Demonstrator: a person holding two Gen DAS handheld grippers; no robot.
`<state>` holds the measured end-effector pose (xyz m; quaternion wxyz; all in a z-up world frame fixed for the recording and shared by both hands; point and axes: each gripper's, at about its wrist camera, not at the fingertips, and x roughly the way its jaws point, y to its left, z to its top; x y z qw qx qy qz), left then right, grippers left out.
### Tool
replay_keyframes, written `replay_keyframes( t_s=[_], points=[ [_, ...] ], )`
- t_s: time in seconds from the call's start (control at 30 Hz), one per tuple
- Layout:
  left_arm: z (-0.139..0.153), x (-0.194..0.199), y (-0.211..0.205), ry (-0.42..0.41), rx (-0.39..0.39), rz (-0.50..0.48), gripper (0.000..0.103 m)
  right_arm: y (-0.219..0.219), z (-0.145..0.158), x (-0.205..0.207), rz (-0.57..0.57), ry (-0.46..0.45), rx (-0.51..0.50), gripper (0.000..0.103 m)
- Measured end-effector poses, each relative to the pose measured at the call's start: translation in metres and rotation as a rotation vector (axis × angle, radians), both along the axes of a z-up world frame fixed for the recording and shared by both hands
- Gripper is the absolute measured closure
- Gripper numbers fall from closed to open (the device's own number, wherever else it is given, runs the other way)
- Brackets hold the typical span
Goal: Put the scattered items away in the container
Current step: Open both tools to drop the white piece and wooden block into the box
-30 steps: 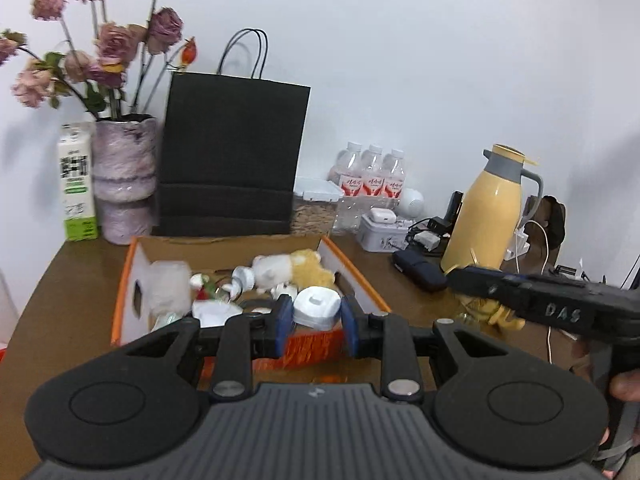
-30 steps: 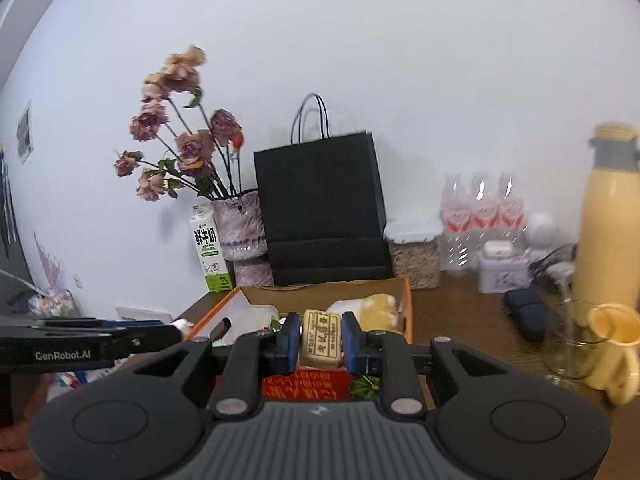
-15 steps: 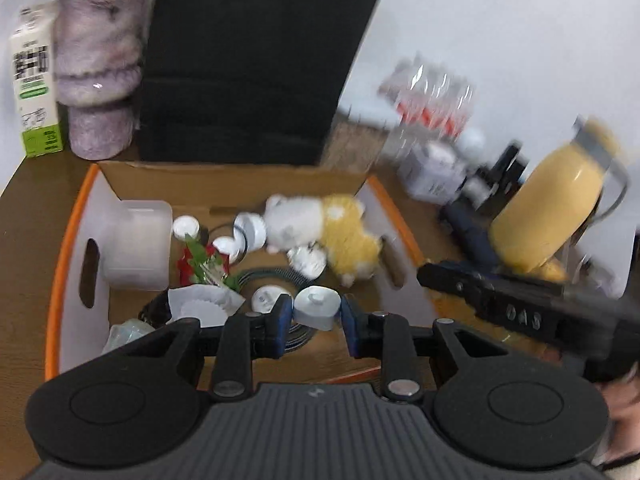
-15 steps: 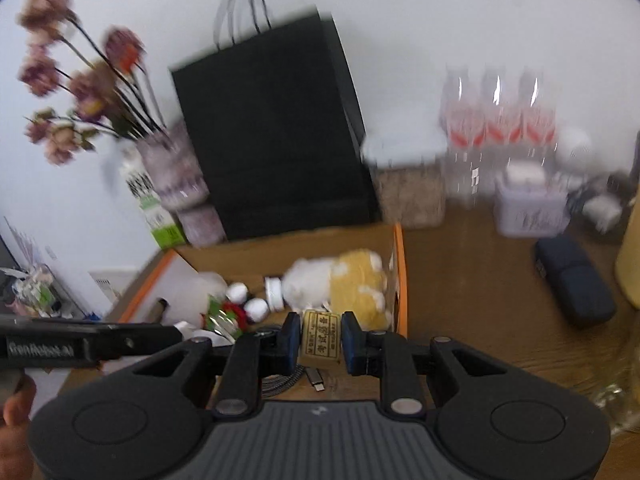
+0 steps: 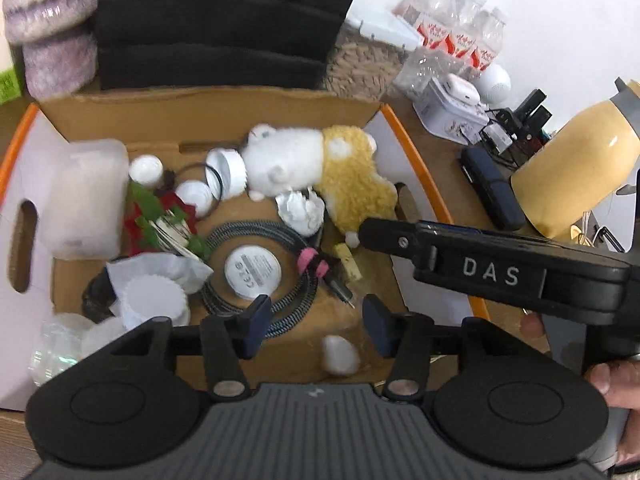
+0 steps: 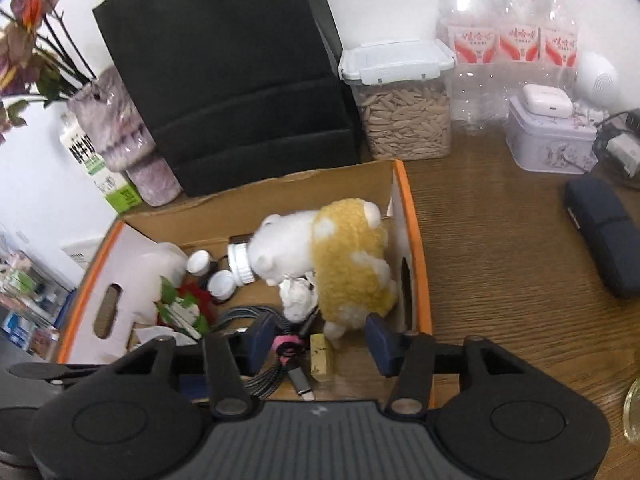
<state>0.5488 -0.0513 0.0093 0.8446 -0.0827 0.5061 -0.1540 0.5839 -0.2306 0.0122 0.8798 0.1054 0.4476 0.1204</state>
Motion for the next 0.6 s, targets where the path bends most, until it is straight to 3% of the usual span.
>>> replay_keyframes(
  t_s=[0.17, 0.27, 0.37, 0.53, 0.6],
  points=[
    [0.017, -0.003, 0.011, -0.028, 0.018, 0.048, 0.030, 0.000, 0.012, -0.009, 0.001, -0.023, -0.038, 0.037],
    [0.025, -0.011, 0.020, -0.049, 0.037, 0.091, 0.017, -0.004, 0.019, -0.014, -0.007, -0.024, -0.043, 0.035],
    [0.033, -0.020, 0.031, -0.080, 0.076, 0.155, 0.015, -0.007, 0.027, -0.022, -0.010, -0.036, -0.065, 0.027],
    [0.045, -0.035, 0.046, -0.099, 0.118, 0.225, 0.013, -0.012, 0.037, -0.039, -0.009, -0.040, -0.100, 0.023],
    [0.051, -0.042, 0.050, -0.115, 0.128, 0.234, 0.006, -0.013, 0.042, -0.047, -0.007, -0.046, -0.118, 0.021]
  ],
)
